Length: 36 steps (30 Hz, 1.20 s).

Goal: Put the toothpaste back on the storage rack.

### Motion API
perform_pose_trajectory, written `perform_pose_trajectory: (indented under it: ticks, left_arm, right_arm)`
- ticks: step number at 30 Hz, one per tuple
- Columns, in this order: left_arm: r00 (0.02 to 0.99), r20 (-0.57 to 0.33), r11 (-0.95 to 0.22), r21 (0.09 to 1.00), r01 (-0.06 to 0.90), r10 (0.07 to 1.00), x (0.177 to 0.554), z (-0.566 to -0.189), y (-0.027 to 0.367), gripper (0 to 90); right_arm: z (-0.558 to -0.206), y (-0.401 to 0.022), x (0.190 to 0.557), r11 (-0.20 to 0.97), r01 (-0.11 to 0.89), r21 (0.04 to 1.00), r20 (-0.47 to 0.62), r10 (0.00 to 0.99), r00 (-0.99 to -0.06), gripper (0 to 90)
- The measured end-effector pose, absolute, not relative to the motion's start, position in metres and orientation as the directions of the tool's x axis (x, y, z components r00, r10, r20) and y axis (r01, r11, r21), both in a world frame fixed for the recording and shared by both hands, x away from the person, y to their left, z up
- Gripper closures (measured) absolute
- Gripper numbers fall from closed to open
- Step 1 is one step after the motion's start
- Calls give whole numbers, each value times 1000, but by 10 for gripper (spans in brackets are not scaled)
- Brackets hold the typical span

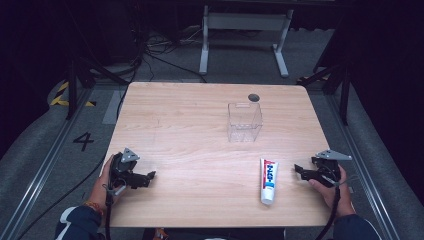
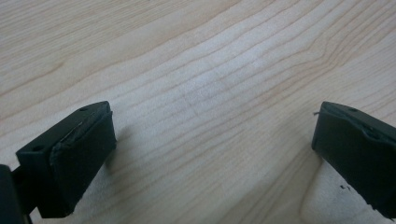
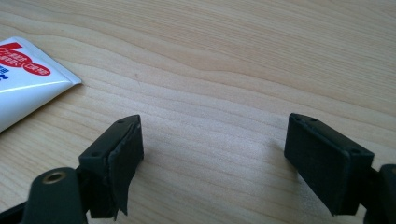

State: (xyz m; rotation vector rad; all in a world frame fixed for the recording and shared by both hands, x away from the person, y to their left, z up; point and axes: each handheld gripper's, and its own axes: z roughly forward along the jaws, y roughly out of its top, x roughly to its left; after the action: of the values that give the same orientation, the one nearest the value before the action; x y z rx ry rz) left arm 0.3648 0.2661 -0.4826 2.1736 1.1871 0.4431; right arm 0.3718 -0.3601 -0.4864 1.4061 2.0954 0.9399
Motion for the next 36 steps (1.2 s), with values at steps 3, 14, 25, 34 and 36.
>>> perform_pose_trajectory:
  ticks: [3,14,25,34,36]
  left_arm:
    - [542,-4,-405,659,634,841,367,-483,264,0]
    - [580,-5,-435,658,615,814,365,-483,266,3]
    - [636,7,-479,664,575,772,369,-483,270,3]
    - [641,2,-481,663,574,768,368,-483,271,5]
    - [641,2,-481,663,574,768,368,-483,271,5]
  right_arm:
    - [-486,-360,372,251,622,742,10,923,-385,198]
    - [-486,-358,373,247,625,740,5,928,-372,196]
    - [-479,-349,369,291,648,704,-10,916,-401,206]
    - [-462,-323,353,284,649,705,62,888,-456,221]
    - [-458,-315,350,304,645,701,53,880,-472,224]
